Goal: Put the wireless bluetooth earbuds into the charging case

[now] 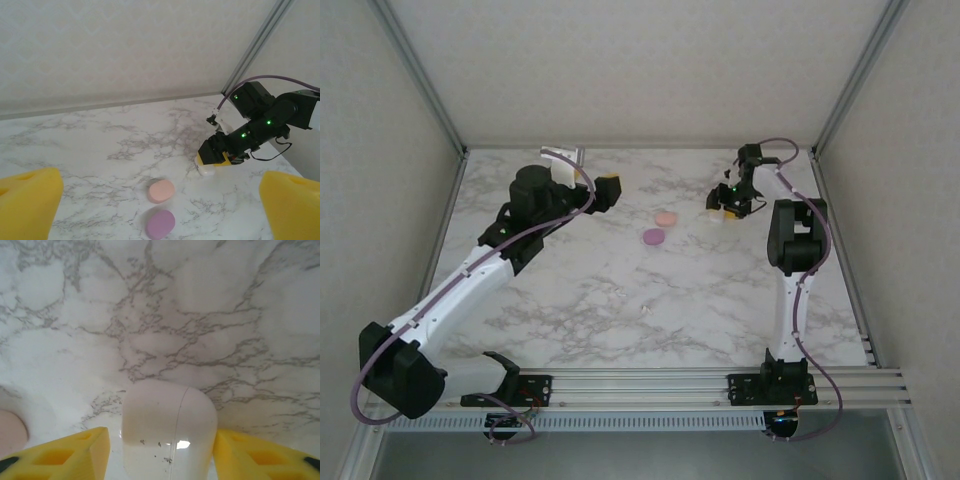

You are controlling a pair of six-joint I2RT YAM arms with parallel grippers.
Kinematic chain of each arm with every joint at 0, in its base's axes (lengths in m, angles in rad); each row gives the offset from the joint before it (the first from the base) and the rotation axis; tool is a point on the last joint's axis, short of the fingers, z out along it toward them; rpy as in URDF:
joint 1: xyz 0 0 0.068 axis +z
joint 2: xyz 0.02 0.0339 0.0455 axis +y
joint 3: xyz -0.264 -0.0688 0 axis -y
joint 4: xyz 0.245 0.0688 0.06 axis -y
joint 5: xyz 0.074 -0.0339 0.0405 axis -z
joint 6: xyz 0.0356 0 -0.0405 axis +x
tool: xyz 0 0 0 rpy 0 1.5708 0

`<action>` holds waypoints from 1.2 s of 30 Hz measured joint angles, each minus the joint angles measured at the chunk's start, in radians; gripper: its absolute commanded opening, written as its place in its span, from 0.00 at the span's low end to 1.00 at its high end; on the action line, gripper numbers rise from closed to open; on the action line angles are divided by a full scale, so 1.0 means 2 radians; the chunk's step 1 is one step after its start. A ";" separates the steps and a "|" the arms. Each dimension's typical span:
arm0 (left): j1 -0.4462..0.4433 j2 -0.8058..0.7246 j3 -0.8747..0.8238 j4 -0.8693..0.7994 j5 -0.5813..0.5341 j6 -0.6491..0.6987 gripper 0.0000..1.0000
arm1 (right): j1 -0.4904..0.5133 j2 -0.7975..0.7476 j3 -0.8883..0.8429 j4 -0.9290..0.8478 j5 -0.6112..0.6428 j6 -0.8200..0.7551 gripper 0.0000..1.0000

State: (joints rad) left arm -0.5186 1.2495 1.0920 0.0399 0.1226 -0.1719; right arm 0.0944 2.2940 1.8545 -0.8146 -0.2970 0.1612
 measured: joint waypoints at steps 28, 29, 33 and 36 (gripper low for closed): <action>0.004 0.002 0.000 0.000 -0.025 -0.019 1.00 | 0.066 -0.043 -0.068 0.028 0.165 -0.006 0.43; 0.006 0.002 0.000 0.000 -0.027 -0.023 1.00 | 0.066 -0.062 -0.091 0.035 0.157 -0.007 0.43; 0.013 0.006 0.001 0.000 -0.030 -0.045 1.00 | 0.074 -0.163 -0.183 0.075 0.122 -0.016 0.42; 0.016 0.024 0.013 -0.004 -0.017 -0.054 1.00 | 0.092 -0.263 -0.243 0.126 0.099 -0.042 0.41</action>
State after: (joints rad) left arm -0.4858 1.2984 1.1175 0.0326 0.0891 -0.2798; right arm 0.2787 1.7676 1.3685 -0.5632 -0.0986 0.0769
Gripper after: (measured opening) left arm 0.998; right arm 0.446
